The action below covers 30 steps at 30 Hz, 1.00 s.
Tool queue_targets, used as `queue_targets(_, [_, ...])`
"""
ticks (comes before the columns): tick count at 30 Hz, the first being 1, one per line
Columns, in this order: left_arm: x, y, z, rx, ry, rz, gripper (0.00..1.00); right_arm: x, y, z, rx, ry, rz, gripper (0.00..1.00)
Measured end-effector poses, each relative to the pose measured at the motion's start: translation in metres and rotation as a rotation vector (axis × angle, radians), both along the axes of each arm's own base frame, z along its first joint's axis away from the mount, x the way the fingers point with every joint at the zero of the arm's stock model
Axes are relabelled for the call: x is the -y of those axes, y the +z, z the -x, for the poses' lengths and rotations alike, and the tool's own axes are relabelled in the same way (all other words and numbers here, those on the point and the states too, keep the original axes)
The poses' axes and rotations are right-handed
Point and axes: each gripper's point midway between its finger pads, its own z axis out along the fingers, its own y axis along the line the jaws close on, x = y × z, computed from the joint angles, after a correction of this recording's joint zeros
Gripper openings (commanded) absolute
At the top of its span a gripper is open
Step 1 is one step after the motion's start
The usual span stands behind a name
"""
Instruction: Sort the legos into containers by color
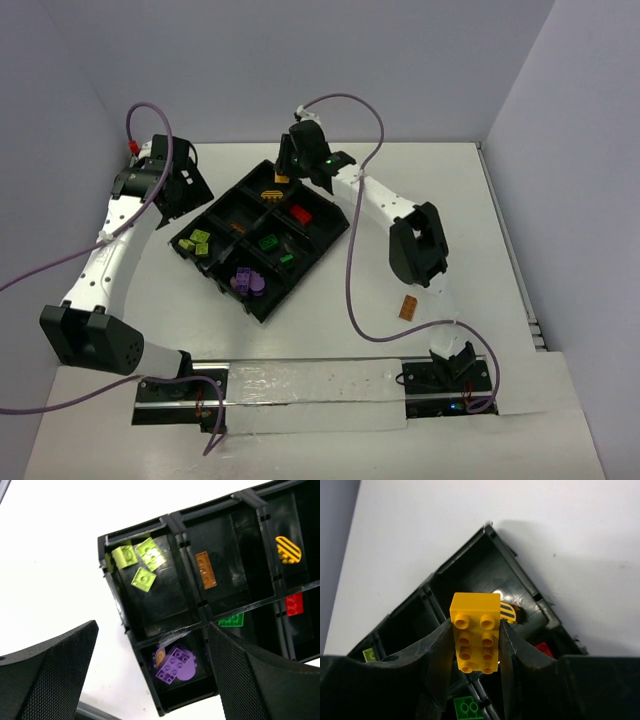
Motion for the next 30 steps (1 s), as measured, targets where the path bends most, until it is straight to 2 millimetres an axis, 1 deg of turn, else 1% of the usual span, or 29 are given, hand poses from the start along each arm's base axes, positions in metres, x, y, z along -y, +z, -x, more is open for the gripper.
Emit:
queue_targets(2, [-0.002, 0.0, 0.004, 0.007, 0.007, -0.005, 0.97, -0.011, -0.02, -0.001, -0.028, 0.014, 0.0, 0.08])
queue_targets(3, [-0.003, -0.001, 0.006, 0.005, 0.009, -0.007, 0.97, -0.018, -0.026, -0.003, -0.032, 0.02, -0.008, 0.1])
queue_targets(5, [-0.005, -0.001, 0.006, 0.005, 0.015, -0.017, 0.97, -0.029, -0.034, -0.005, -0.037, 0.03, -0.015, 0.26])
queue_targets(6, [-0.006, -0.001, 0.006, 0.006, 0.018, -0.023, 0.97, -0.033, -0.036, -0.005, -0.037, 0.034, -0.017, 0.35])
queue_targets(8, [-0.008, -0.001, 0.006, 0.007, 0.022, -0.03, 0.97, -0.038, -0.038, -0.003, -0.041, 0.041, -0.025, 0.61])
queue_targets(11, [-0.01, 0.0, 0.006, 0.008, 0.025, -0.04, 0.97, -0.045, -0.03, -0.002, -0.036, 0.05, -0.048, 0.73])
queue_targets(14, [-0.011, 0.0, 0.006, 0.008, 0.027, -0.05, 0.97, -0.049, -0.022, -0.002, -0.024, 0.056, -0.071, 0.75])
queue_targets(18, [-0.012, 0.0, 0.006, 0.008, 0.029, -0.055, 0.97, -0.048, -0.022, -0.002, -0.025, 0.055, -0.066, 0.73])
queue_targets(20, [-0.012, 0.0, 0.006, 0.008, 0.029, -0.055, 0.97, -0.044, -0.023, 0.0, -0.031, 0.049, -0.051, 0.71])
queue_targets(23, [-0.012, 0.001, 0.006, 0.01, 0.029, -0.056, 0.97, -0.024, -0.021, 0.016, -0.058, 0.028, -0.009, 0.69])
queue_targets(24, [-0.013, 0.002, 0.006, 0.012, 0.03, -0.056, 0.97, -0.011, -0.018, 0.027, -0.069, 0.017, 0.006, 0.69])
queue_targets(26, [-0.013, 0.002, 0.006, 0.013, 0.031, -0.057, 0.97, 0.026, -0.013, 0.057, -0.103, -0.018, 0.041, 0.69])
queue_targets(28, [-0.013, 0.002, 0.006, 0.015, 0.031, -0.058, 0.97, 0.065, -0.001, 0.083, -0.097, -0.072, 0.04, 0.71])
queue_targets(29, [-0.013, 0.003, 0.005, 0.017, 0.032, -0.058, 0.97, 0.089, 0.0, 0.1, -0.108, -0.111, 0.045, 0.72])
queue_targets(30, [-0.013, 0.003, 0.005, 0.02, 0.032, -0.058, 0.97, 0.12, 0.0, 0.122, -0.128, -0.164, 0.058, 0.73])
